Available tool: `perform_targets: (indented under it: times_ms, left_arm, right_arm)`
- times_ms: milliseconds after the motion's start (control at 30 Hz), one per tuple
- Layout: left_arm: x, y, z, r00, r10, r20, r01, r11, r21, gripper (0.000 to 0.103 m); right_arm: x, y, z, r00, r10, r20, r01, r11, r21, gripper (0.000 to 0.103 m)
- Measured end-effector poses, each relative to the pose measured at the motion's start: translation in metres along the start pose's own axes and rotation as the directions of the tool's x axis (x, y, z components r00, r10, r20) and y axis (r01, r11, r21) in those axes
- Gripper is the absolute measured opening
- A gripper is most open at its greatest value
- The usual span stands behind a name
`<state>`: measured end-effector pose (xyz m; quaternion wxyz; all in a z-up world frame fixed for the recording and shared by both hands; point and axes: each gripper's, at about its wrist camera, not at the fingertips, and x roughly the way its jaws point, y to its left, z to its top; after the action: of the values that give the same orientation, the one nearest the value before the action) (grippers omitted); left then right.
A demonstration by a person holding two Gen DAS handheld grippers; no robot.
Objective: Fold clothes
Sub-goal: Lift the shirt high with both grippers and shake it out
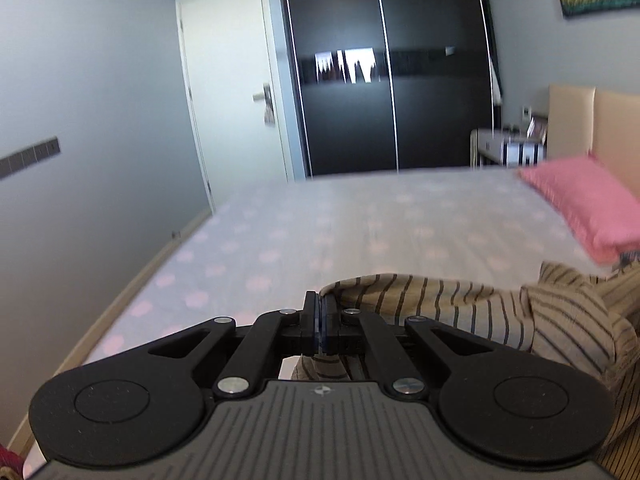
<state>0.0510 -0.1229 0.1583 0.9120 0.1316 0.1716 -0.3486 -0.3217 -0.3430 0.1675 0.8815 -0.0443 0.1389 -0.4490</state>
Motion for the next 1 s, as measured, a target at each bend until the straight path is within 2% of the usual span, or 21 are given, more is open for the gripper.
perform_targets:
  times_ms: [100,233,367,533,767,867,933,1000]
  left_arm:
    - [-0.038,0.008,0.026,0.994,0.002,0.109,0.002,0.999,-0.033,0.000]
    - [-0.095,0.019,0.057,0.967,0.007,0.255,0.014,0.997,-0.081,0.000]
    - [-0.149,0.027,0.082,0.921,0.017,0.388,0.027,0.994,-0.106,0.000]
    - [-0.212,0.033,0.098,0.849,0.031,0.528,0.045,0.990,-0.131,0.000]
    - [-0.274,0.040,0.091,0.770,0.019,0.637,0.095,0.985,-0.144,0.000]
    - [-0.290,0.042,0.091,0.748,0.013,0.664,0.111,0.983,-0.144,0.000]
    - [-0.300,0.044,0.091,0.735,0.007,0.678,0.122,0.982,-0.142,0.000]
    - [-0.308,0.045,0.091,0.725,0.001,0.689,0.132,0.981,-0.140,0.000]
  right_arm:
    - [-0.037,-0.003,0.029,0.995,-0.017,0.103,0.018,1.000,-0.006,0.002]
    - [-0.090,-0.007,0.060,0.968,-0.048,0.246,0.053,0.998,-0.014,0.002]
    - [-0.140,-0.011,0.085,0.927,-0.081,0.366,0.092,0.996,-0.014,0.002]
    - [-0.203,-0.020,0.096,0.870,-0.105,0.482,0.111,0.994,0.017,0.002]
    - [-0.277,-0.035,0.100,0.785,-0.178,0.593,0.167,0.983,0.074,0.002]
    - [-0.299,-0.043,0.105,0.746,-0.218,0.629,0.188,0.975,0.116,0.002]
    - [-0.310,-0.046,0.109,0.732,-0.231,0.640,0.193,0.972,0.130,0.002]
    - [-0.316,-0.047,0.111,0.737,-0.232,0.636,0.190,0.973,0.134,0.002]
